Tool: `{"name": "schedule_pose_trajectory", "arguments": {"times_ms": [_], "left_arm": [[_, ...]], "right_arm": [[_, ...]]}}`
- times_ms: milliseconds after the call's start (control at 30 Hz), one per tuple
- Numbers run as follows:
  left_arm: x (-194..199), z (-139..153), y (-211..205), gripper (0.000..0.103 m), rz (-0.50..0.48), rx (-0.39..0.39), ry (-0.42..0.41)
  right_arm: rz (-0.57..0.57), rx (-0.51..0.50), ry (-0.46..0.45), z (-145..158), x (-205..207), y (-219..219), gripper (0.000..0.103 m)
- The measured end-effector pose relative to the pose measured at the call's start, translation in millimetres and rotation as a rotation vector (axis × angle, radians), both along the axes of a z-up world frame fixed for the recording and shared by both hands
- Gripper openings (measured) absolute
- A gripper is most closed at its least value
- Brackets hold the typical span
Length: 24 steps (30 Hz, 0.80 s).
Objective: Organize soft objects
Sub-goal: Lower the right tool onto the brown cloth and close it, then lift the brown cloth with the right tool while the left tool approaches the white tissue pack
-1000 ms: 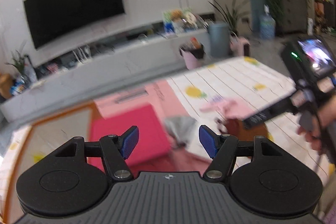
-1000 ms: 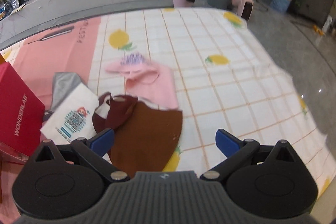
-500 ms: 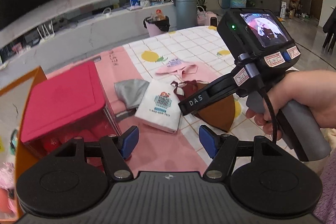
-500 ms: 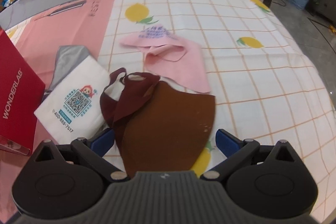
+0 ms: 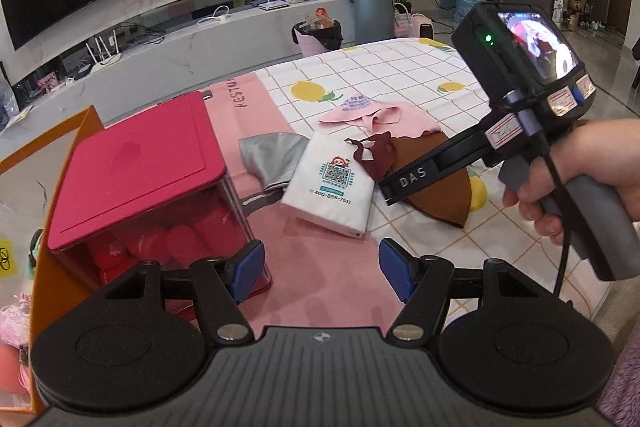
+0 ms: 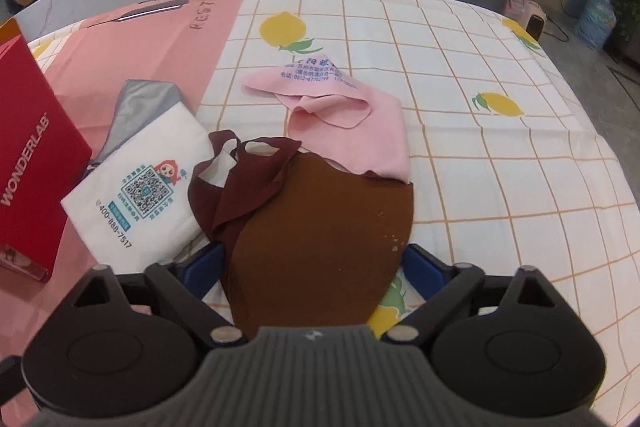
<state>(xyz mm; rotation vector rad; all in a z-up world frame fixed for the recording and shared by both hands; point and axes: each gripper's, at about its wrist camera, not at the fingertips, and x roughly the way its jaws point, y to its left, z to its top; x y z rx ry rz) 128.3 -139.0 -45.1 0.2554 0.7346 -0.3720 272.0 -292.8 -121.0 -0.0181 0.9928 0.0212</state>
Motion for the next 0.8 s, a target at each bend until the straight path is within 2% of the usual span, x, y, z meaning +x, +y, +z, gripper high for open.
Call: {"name": "schedule_pose_trajectory", "arguments": {"times_ms": [100, 133, 167, 233, 400, 467, 533, 667, 800], "left_arm": [[-3, 0, 1, 0.077, 0.008, 0.011, -0.010], [-4, 0, 1, 0.077, 0.009, 0.017, -0.017], [-5, 0, 1, 0.077, 0.007, 0.024, -0.023], [-7, -1, 0, 0.077, 0.004, 0.041, -0.040], [-19, 1, -7, 0.077, -0.031, 0.075, -0.114], [-23, -1, -10, 0.077, -0.042, 0.082, -0.135], [-25, -3, -12, 0.077, -0.024, 0.095, -0.147], [-23, -10, -11, 0.077, -0.010, 0.055, -0.130], [-19, -14, -16, 0.079, -0.001, 0.044, -0.165]], "right_arm": [[0.026, 0.000, 0.005, 3, -2, 2, 0.079], [0.039, 0.000, 0.001, 5, -3, 2, 0.069], [0.054, -0.003, -0.006, 7, -4, 3, 0.055], [0.075, -0.010, -0.009, 9, -6, 3, 0.036], [0.088, -0.024, -0.002, 11, -7, 0, 0.018], [0.107, -0.091, -0.004, 12, -10, 5, 0.007], [0.128, -0.140, -0.002, 13, -12, 9, 0.007], [0.138, -0.179, 0.005, 17, -15, 9, 0.006], [0.123, -0.191, -0.011, 25, -15, 1, 0.007]]}}
